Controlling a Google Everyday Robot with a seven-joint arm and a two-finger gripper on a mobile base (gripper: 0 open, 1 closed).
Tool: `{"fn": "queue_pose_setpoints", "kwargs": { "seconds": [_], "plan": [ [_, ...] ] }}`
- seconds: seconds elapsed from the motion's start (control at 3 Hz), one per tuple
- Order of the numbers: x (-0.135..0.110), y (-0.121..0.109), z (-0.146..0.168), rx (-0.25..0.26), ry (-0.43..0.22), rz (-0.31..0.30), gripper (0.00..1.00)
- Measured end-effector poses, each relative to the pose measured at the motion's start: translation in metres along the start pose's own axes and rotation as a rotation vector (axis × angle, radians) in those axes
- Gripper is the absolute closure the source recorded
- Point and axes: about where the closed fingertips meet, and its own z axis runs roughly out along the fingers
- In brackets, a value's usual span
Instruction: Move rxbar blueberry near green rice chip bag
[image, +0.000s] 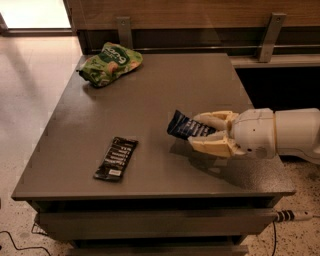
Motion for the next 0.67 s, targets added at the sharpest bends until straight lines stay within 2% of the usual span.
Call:
{"fn": "queue_pose_setpoints", "kwargs": {
  "seconds": [0.33, 0.67],
  "plan": [
    [-0.032, -0.029, -0.025, 0.019, -0.006, -0.065, 1.00],
    [-0.059, -0.066, -0.037, 0.078, 0.075, -0.102, 1.00]
  ]
}}
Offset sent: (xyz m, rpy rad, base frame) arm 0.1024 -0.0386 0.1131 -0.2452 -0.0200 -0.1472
